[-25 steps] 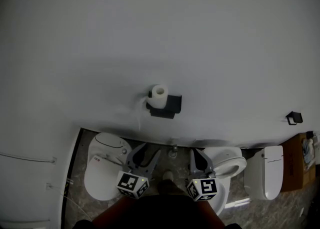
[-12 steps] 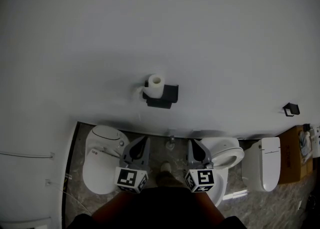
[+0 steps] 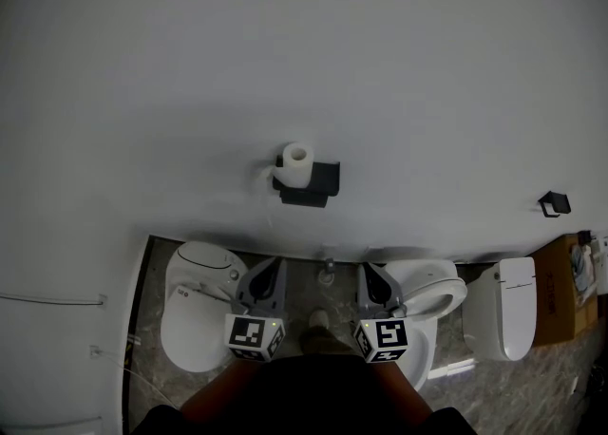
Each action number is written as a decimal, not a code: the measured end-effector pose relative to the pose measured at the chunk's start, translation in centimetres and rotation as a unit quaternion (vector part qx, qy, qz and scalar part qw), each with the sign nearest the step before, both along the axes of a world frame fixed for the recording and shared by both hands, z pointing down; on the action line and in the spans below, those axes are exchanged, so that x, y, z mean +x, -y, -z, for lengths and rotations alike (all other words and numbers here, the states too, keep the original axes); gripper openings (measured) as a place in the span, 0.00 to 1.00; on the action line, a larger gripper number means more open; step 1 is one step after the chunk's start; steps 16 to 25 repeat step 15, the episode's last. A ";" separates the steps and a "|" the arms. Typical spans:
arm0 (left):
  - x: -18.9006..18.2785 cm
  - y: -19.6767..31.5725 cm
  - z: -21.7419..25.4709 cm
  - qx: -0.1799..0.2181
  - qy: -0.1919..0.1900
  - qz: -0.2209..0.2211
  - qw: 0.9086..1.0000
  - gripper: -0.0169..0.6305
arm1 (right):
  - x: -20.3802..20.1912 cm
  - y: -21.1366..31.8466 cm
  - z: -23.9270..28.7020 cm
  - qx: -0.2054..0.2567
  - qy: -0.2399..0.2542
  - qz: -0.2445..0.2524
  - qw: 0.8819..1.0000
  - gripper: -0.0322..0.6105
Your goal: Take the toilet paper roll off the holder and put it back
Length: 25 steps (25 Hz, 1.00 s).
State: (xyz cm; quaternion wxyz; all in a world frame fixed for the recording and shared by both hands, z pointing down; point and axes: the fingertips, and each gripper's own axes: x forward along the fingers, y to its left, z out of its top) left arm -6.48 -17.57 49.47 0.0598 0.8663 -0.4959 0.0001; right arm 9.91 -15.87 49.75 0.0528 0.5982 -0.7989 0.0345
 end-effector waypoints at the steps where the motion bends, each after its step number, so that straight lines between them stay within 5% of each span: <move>1: 0.0 0.0 -0.1 -0.001 0.000 -0.002 1.000 0.05 | -0.1 0.0 0.0 0.001 -0.002 0.000 1.000 0.05; 25: 0.2 -0.6 -0.8 -0.012 -0.018 -0.017 1.000 0.05 | -0.3 -0.2 -0.2 0.009 0.004 -0.009 1.000 0.05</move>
